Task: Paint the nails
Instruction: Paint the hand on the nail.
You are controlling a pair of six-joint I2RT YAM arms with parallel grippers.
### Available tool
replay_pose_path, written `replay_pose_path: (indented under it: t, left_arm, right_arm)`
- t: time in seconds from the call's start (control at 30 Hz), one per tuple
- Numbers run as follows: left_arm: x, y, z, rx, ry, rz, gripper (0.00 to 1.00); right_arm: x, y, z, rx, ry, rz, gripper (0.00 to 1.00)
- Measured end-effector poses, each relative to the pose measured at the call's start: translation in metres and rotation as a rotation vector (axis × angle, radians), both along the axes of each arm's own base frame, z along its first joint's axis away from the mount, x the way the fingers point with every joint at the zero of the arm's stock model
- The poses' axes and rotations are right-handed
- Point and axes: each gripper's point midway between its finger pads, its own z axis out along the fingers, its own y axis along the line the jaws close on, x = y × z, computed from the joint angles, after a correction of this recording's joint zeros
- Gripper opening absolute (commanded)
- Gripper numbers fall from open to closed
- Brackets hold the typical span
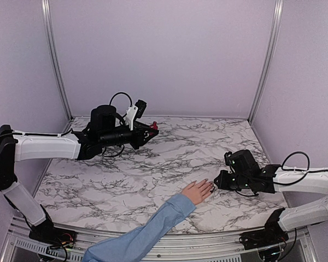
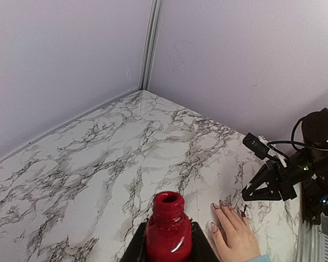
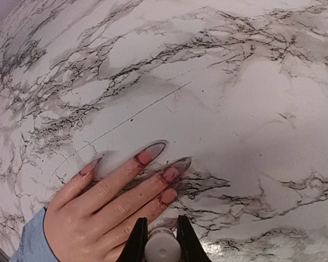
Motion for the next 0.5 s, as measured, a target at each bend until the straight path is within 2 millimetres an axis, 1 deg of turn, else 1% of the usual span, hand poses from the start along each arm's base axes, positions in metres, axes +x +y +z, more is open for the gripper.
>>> replay_pose_path:
  t: [0.5]
  left_arm:
    - [0.0001, 0.0000, 0.0000, 0.000, 0.000, 0.000, 0.00]
  right_arm:
    - [-0.0001, -0.0021, -0.0010, -0.010, 0.001, -0.006, 0.00]
